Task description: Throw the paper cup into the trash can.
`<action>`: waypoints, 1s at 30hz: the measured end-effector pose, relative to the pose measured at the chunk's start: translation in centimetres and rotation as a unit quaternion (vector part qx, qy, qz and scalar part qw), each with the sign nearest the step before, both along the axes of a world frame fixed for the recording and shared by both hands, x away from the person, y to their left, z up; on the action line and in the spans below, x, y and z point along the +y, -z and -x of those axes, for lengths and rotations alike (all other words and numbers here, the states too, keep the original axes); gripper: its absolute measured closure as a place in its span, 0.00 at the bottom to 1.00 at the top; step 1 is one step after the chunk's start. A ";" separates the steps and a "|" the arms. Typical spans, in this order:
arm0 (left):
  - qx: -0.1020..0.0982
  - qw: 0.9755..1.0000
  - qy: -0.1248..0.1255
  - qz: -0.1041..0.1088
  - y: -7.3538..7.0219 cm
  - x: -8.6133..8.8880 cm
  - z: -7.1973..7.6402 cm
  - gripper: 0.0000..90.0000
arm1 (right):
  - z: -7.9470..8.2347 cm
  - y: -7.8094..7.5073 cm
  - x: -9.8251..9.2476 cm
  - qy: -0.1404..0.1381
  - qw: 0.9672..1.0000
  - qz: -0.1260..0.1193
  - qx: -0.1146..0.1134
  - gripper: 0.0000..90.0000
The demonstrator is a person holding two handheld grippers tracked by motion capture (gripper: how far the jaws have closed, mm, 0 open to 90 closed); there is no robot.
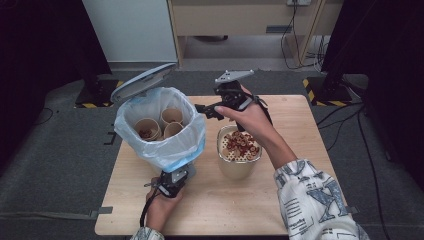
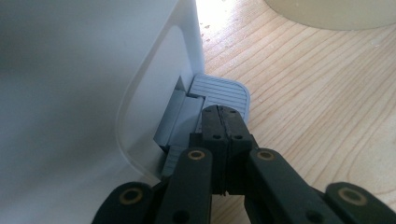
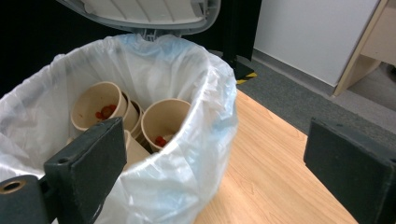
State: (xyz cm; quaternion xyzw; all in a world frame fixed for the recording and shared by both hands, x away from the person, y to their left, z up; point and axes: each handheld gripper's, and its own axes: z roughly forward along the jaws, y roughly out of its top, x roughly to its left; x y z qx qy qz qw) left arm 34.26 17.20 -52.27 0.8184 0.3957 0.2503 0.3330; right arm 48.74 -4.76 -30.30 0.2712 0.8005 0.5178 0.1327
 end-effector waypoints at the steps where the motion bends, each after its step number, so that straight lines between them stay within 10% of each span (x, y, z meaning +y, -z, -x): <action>1: 0.000 1.000 -0.001 0.000 0.0 0.0 0.0 0.99 | 0.0 0.0 0.0 0.000 1.000 0.000 0.000 0.07; 30: -0.002 1.000 -0.001 -0.002 0.0 -0.1 0.0 0.98 | 1.4 0.9 -6.6 0.036 0.999 0.009 0.000 0.07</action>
